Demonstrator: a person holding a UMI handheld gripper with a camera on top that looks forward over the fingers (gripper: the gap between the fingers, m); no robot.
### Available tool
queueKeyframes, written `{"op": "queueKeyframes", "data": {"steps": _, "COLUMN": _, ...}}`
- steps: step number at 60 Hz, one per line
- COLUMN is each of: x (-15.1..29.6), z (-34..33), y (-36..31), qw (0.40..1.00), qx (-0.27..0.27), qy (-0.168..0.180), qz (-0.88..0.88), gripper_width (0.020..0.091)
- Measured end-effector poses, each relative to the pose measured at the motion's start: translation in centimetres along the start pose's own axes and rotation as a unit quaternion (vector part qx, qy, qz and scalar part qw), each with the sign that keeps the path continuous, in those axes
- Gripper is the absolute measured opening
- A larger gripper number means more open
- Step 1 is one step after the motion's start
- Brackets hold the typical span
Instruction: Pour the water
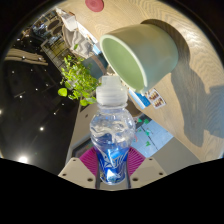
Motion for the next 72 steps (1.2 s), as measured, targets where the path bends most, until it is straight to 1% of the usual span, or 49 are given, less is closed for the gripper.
{"op": "queueKeyframes", "data": {"steps": 7, "x": -0.6, "z": 0.2, "y": -0.1, "qw": 0.998, "qx": -0.028, "qy": -0.025, "qz": -0.051, "gripper_width": 0.0331}}
{"op": "queueKeyframes", "data": {"steps": 11, "x": -1.0, "z": 0.4, "y": -0.7, "qw": 0.990, "qx": -0.054, "qy": -0.056, "qz": -0.117, "gripper_width": 0.0330}}
{"op": "queueKeyframes", "data": {"steps": 14, "x": -1.8, "z": -0.3, "y": -1.6, "qw": 0.977, "qx": -0.068, "qy": -0.087, "qz": -0.180, "gripper_width": 0.0331}}
{"op": "queueKeyframes", "data": {"steps": 18, "x": -2.0, "z": 1.1, "y": -2.5, "qw": 0.941, "qx": -0.102, "qy": -0.128, "qz": -0.296, "gripper_width": 0.0333}}
{"op": "queueKeyframes", "data": {"steps": 21, "x": -2.3, "z": 0.6, "y": -4.3, "qw": 0.905, "qx": -0.110, "qy": -0.156, "qz": -0.381, "gripper_width": 0.0334}}
{"op": "queueKeyframes", "data": {"steps": 26, "x": -2.8, "z": 1.6, "y": -7.2, "qw": 0.841, "qx": -0.107, "qy": -0.181, "qz": -0.499, "gripper_width": 0.0333}}
{"op": "queueKeyframes", "data": {"steps": 33, "x": -2.1, "z": 2.1, "y": -11.5, "qw": 0.742, "qx": -0.098, "qy": -0.194, "qz": -0.634, "gripper_width": 0.0333}}
{"op": "queueKeyframes", "data": {"steps": 38, "x": -0.4, "z": 2.5, "y": -14.3, "qw": 0.675, "qx": -0.099, "qy": -0.189, "qz": -0.706, "gripper_width": 0.0335}}
{"op": "queueKeyframes", "data": {"steps": 42, "x": 1.8, "z": 2.0, "y": -16.1, "qw": 0.617, "qx": -0.100, "qy": -0.182, "qz": -0.759, "gripper_width": 0.0334}}
{"op": "queueKeyframes", "data": {"steps": 48, "x": 6.4, "z": 1.7, "y": -18.1, "qw": 0.536, "qx": -0.123, "qy": -0.176, "qz": -0.816, "gripper_width": 0.0334}}
{"op": "queueKeyframes", "data": {"steps": 51, "x": 9.1, "z": 0.9, "y": -18.5, "qw": 0.506, "qx": -0.137, "qy": -0.174, "qz": -0.834, "gripper_width": 0.0333}}
{"op": "queueKeyframes", "data": {"steps": 58, "x": 16.2, "z": -0.8, "y": -18.6, "qw": 0.459, "qx": -0.178, "qy": -0.176, "qz": -0.852, "gripper_width": 0.0334}}
{"op": "queueKeyframes", "data": {"steps": 60, "x": 17.3, "z": -1.3, "y": -18.9, "qw": 0.453, "qx": -0.191, "qy": -0.178, "qz": -0.853, "gripper_width": 0.0334}}
{"op": "queueKeyframes", "data": {"steps": 63, "x": 19.1, "z": -2.0, "y": -18.8, "qw": 0.451, "qx": -0.205, "qy": -0.181, "qz": -0.849, "gripper_width": 0.0333}}
{"op": "queueKeyframes", "data": {"steps": 64, "x": 20.6, "z": -2.3, "y": -18.2, "qw": 0.451, "qx": -0.208, "qy": -0.182, "qz": -0.849, "gripper_width": 0.0335}}
{"op": "queueKeyframes", "data": {"steps": 72, "x": 24.2, "z": -4.1, "y": -17.2, "qw": 0.454, "qx": -0.232, "qy": -0.190, "qz": -0.839, "gripper_width": 0.0335}}
Point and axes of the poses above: the point between the fingertips, and its own axes, seen from behind it with the camera up: y to the right, x up, z forward, the way the camera looks, the point moved 9 cm from there along -z, backward, against the way the camera looks, and after that the axes turned 15 degrees about x, right-handed, at the moved point
